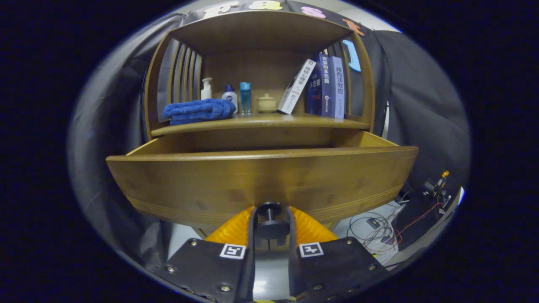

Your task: Pull open the drawer, take out the items inside it, and place them on the countertop above the cabinet.

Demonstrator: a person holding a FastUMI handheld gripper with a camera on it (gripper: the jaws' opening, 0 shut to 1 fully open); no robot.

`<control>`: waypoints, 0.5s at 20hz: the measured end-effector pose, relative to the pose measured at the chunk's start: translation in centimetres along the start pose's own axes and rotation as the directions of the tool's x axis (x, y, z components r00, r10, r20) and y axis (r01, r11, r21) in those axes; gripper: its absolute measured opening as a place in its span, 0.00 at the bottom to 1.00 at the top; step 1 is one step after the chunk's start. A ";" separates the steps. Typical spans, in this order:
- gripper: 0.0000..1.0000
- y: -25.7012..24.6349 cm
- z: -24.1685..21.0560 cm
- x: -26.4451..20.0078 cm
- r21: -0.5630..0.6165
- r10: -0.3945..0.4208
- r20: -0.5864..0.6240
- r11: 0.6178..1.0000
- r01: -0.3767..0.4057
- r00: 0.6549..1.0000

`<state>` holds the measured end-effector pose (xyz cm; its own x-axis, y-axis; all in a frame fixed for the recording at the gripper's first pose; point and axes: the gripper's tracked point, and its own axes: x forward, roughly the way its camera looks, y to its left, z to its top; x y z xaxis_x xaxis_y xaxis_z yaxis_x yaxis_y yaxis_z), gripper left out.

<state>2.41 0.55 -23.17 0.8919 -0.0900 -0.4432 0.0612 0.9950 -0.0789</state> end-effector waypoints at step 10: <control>0.32 -0.2 -0.6 -1.4 0.038 0.003 0.019 0.999 -0.004 1.000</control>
<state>0.86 0.48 -23.08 0.9003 -0.0860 -0.4267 0.0749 0.9963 -0.0428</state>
